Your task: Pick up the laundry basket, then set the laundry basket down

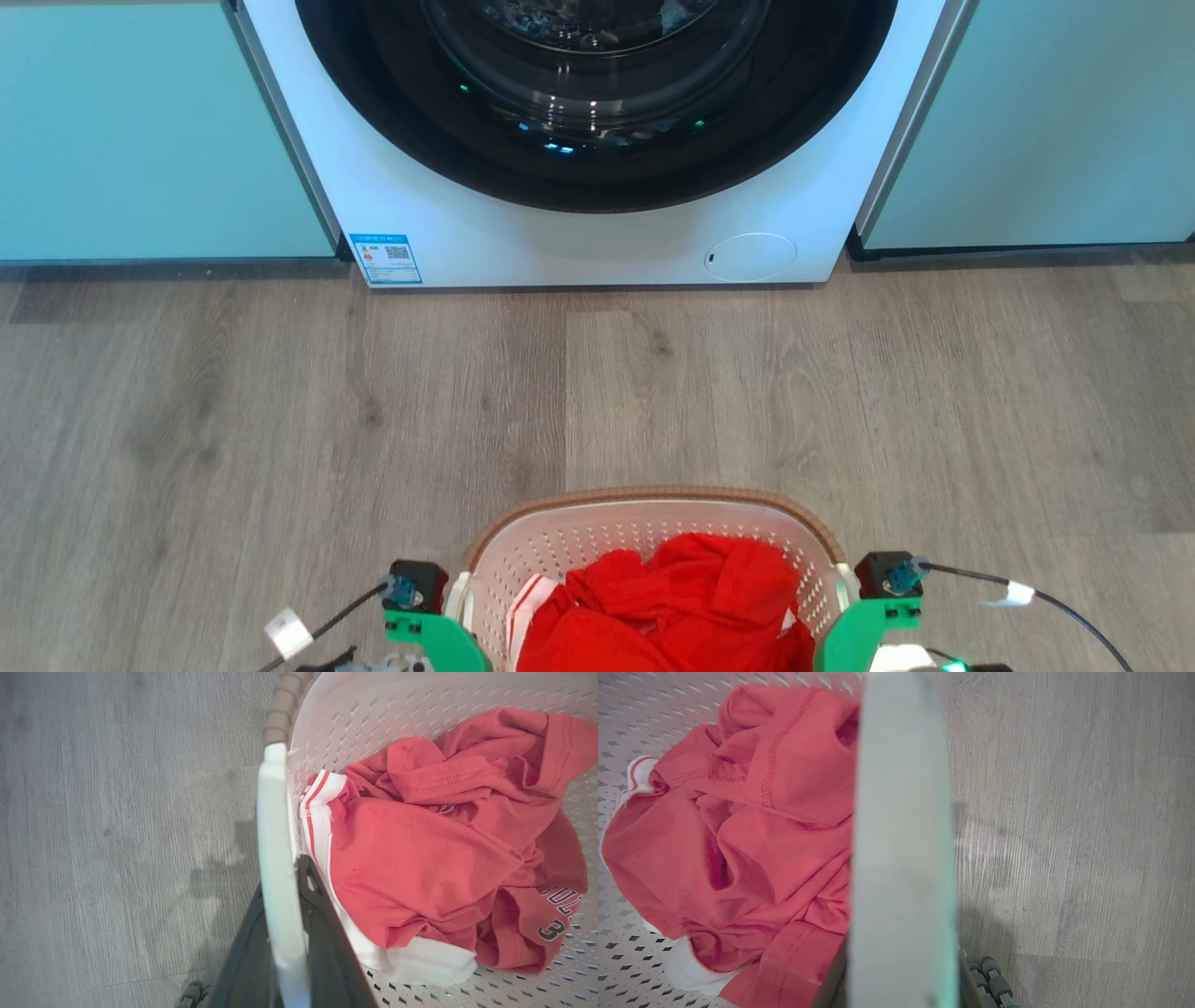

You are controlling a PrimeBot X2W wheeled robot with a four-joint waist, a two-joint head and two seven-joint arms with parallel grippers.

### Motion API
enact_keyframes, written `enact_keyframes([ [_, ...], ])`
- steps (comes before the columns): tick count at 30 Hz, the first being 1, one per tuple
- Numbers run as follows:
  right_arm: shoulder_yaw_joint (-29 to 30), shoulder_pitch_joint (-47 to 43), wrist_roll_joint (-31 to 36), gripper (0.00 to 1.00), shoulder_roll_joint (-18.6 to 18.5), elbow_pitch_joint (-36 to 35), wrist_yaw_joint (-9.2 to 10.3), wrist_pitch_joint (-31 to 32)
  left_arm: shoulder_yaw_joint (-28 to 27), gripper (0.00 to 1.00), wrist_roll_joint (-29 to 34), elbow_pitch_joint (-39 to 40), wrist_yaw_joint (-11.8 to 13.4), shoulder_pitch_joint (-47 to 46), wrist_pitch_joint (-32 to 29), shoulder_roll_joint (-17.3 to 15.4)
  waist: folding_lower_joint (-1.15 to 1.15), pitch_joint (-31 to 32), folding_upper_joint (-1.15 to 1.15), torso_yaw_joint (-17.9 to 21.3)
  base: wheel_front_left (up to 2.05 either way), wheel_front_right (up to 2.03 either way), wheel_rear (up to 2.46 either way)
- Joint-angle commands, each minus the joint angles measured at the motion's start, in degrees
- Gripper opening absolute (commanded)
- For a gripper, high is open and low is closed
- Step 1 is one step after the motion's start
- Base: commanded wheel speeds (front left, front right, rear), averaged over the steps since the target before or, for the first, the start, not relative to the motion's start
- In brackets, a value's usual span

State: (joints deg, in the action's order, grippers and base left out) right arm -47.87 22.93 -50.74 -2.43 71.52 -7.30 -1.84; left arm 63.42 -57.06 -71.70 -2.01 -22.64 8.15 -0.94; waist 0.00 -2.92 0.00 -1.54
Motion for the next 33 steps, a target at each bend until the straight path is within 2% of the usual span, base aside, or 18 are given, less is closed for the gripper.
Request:
enact_keyframes([
  [1,-1.54,0.2,-0.08,0.0,-0.44,-0.25,-0.19,-0.64,-0.77,0.0,-0.31,-0.67,0.37,-2.42,1.26,-1.94,0.0,0.0,0.0,0.04,0.0,0.0,0.0],
  [21,-4.55,3.71,-3.02,0.0,-0.44,0.53,-0.19,-2.03,-0.08,0.0,-1.56,-0.91,0.76,-4.91,1.84,-1.94,0.0,-3.09,0.0,0.31,0.0,0.0,0.0],
  [33,-5.31,13.07,-2.56,0.0,-0.44,1.58,-0.19,-3.69,-0.25,0.0,-1.23,-1.38,0.92,-14.08,2.78,-1.94,0.0,-13.08,0.0,-0.2,0.0,0.0,0.0],
])
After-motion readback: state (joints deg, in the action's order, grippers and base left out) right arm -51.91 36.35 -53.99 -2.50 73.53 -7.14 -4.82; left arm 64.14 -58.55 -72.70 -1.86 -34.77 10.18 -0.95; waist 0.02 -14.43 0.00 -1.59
